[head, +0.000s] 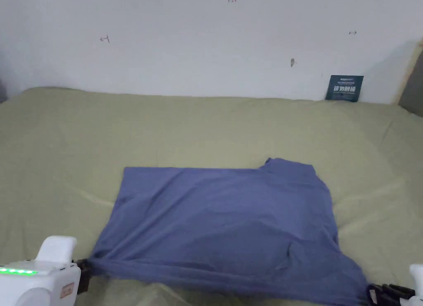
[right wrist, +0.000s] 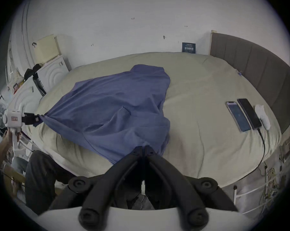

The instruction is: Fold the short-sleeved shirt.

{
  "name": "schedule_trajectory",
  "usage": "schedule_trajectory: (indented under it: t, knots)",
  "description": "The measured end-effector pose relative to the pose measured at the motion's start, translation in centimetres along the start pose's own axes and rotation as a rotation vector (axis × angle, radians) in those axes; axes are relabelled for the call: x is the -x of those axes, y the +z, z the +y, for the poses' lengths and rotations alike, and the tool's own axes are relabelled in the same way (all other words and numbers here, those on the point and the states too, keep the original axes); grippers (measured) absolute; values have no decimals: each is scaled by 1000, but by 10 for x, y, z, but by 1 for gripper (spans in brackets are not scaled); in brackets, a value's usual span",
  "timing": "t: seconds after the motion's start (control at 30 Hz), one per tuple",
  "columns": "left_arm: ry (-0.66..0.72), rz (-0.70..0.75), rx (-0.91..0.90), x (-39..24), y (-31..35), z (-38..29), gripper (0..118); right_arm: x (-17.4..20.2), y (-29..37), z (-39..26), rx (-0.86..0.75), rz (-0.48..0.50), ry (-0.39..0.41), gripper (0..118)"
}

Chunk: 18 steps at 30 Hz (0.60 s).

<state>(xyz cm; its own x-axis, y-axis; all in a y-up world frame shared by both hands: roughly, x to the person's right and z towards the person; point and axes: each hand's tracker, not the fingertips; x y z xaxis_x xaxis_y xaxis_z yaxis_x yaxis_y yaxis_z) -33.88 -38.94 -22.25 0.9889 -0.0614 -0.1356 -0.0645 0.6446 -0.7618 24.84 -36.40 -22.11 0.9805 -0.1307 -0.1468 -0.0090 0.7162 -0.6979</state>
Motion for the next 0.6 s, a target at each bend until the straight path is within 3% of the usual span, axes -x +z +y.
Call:
schedule_trajectory:
  t: [0.07, 0.1, 0.13, 0.17, 0.2, 0.27, 0.4, 0.47, 0.5, 0.57, 0.6]
  knots:
    - [3, 0, 7, -3, -4, -4, 7, -2, -5, 0, 8, 8, -16, 11]
    - [1, 2, 7, -5, -6, -6, 29, -2, -6, 0, 12, 5, -24, 45]
    - [4, 1, 7, -5, -7, -7, 69, 3, -7, 0, 9, -2, -32, 72]
    - [11, 0, 16, -4, -9, -7, 105, 4, -7, 1, 11, 3, -38, 76]
    - [32, -9, 32, -1, -11, -8, 105, 4, -7, 1, 18, -2, -36, 76]
    - [62, 14, -9, 2, -5, -12, 118, 7, -5, 1, 10, 6, -42, 76]
    - [71, 31, -47, 5, 12, -11, 118, 13, -4, 6, -14, -25, -16, 76]
    - [86, 25, -72, 7, 20, -12, 110, 13, 1, 8, -79, -40, -32, 73]
    - [101, 33, -94, 7, 26, -13, 87, 13, 3, 8, -113, -22, -53, 62]
    - [120, 36, -99, 9, 31, -14, 26, 17, 11, 10, -166, -66, -25, 3]
    - [135, 45, -90, 10, 31, -15, 0, 19, 12, 9, -183, -94, -13, 2]
